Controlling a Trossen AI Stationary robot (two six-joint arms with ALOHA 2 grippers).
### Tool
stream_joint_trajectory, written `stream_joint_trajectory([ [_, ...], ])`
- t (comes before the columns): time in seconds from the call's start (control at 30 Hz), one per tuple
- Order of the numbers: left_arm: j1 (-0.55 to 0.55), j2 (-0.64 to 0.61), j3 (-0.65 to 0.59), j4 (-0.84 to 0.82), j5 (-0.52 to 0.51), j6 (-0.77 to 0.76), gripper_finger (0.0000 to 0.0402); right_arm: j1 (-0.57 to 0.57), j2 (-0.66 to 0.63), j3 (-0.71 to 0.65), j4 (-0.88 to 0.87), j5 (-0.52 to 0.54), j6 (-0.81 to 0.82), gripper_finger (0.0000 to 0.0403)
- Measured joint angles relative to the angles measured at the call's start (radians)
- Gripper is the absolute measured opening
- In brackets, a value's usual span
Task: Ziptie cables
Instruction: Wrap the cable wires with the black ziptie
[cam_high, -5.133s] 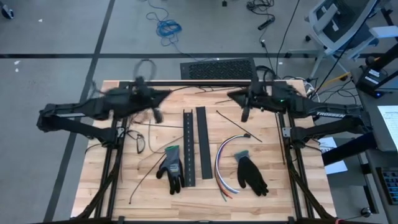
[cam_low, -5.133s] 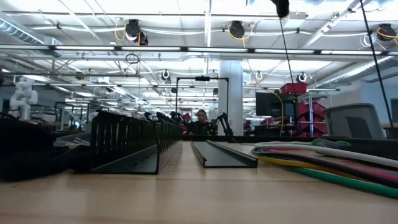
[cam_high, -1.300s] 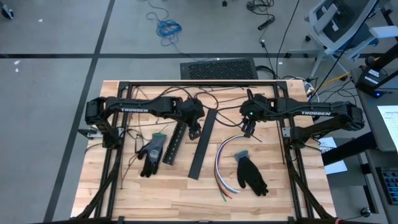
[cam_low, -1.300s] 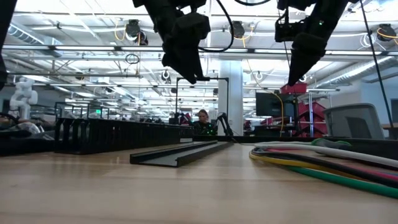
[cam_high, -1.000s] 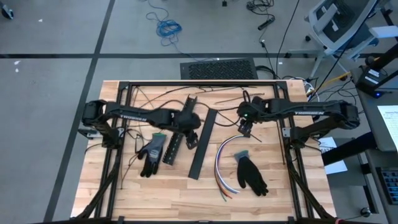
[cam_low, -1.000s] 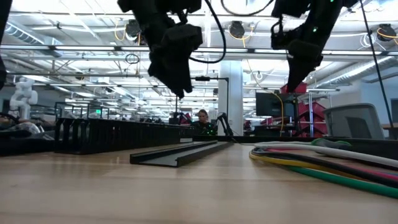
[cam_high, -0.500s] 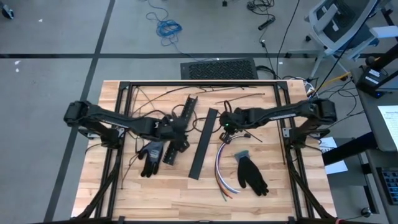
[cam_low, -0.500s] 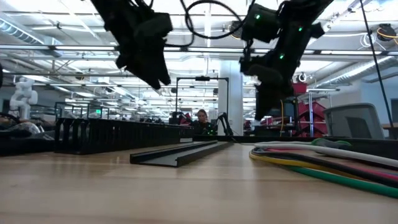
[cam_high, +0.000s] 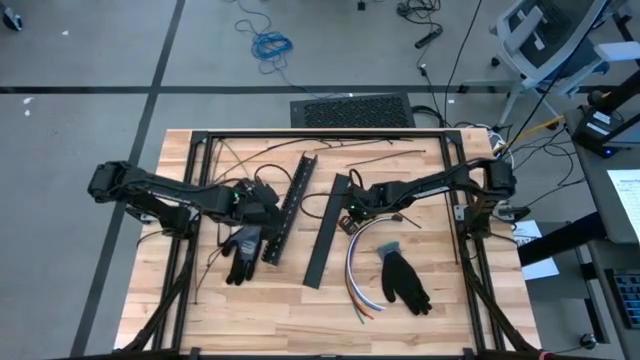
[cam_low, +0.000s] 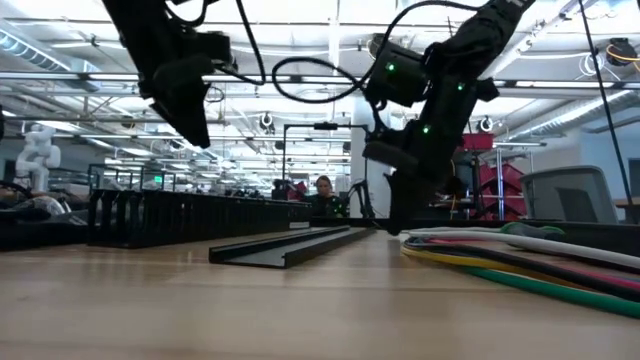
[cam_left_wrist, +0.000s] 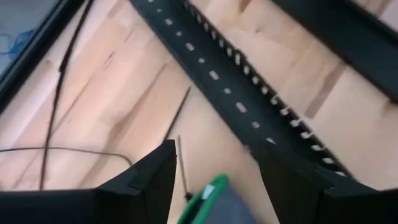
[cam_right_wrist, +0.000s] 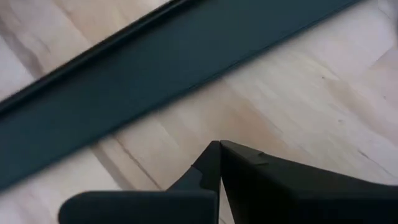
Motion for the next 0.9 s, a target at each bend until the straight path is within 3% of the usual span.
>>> stream_joint_trajectory([
  [0.2, 0.0, -0.018, 0.002, -0.004, -0.009, 0.001, 0.0219, -0.001, 0.059, 0.001, 0.12, 0.021, 0.081, 0.0],
  [0.43, 0.0, -0.031, 0.002, -0.005, -0.009, 0.0, 0.0219, -0.053, 0.113, 0.0, 0.397, 0.093, 0.224, 0.0],
  [0.67, 0.0, -0.032, 0.002, -0.003, -0.02, 0.0, 0.0219, -0.146, 0.183, -0.001, 0.692, 0.08, 0.376, 0.0],
  [0.77, 0.0, -0.033, 0.002, 0.014, -0.042, 0.001, 0.0219, -0.182, 0.172, 0.0, 0.76, 0.027, 0.336, 0.0],
  [0.9, 0.0, -0.034, 0.002, 0.107, -0.05, 0.035, 0.0219, -0.213, 0.072, -0.001, 0.767, -0.054, 0.153, 0.0],
])
